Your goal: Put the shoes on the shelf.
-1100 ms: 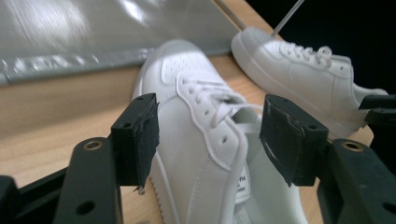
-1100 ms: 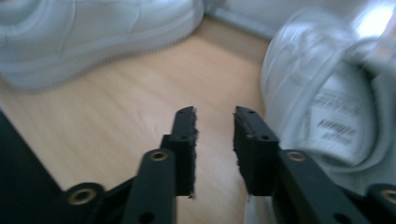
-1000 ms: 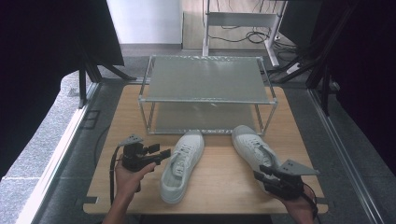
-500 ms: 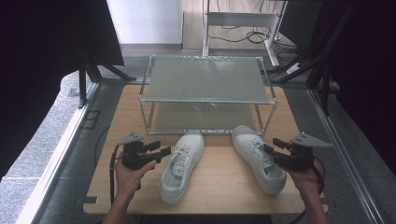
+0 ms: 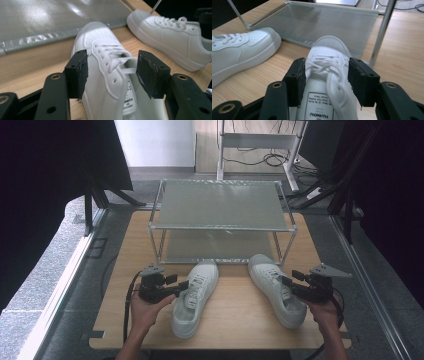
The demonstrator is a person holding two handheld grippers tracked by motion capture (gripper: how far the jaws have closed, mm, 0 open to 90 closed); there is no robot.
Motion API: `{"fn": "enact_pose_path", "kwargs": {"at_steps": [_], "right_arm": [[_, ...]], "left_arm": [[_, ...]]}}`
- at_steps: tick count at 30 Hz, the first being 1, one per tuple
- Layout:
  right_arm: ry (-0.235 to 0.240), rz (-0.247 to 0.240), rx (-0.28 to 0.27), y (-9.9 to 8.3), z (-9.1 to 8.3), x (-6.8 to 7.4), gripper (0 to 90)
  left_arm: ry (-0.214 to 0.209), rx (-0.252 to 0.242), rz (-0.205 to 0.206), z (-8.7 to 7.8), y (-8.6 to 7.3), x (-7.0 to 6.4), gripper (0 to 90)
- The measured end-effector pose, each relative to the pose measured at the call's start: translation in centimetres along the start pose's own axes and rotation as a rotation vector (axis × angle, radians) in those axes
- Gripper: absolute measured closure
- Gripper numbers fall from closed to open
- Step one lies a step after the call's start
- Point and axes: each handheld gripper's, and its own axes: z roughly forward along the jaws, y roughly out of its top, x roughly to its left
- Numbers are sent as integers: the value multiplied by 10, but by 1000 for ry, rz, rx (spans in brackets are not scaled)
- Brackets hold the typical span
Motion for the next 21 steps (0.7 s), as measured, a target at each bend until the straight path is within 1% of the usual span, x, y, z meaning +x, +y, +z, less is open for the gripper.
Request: {"fn": "enact_pose_path", "kwargs": {"at_steps": [3,5,6,11,12,14,15,16,17,19,21], "right_arm": [[-3,23,4,-4,-1,-5,487],[-5,28,9,-5,-1,-6,488],[-5,28,21,-6,0,-7,488],[-2,34,38,-10,2,-8,487],[0,35,43,-10,3,-8,486],[2,33,48,-11,5,-7,485],[6,31,53,-11,5,-7,486],[9,31,57,-12,6,-6,485],[14,24,64,-12,7,-6,486],[12,19,68,-12,8,-5,485],[9,25,66,-12,8,-5,485]], "left_arm": [[2,27,10,4,-3,-2,434],[5,46,23,8,-4,-4,435],[10,51,25,9,-4,-4,437],[55,82,50,17,-7,-8,460],[67,95,57,19,-8,-8,468],[87,109,58,24,-10,-7,486],[93,114,58,25,-11,-6,498],[82,114,52,26,-12,-5,493],[80,112,49,26,-12,-5,498],[89,110,57,27,-11,-5,501],[101,115,59,30,-11,-6,500]]}}
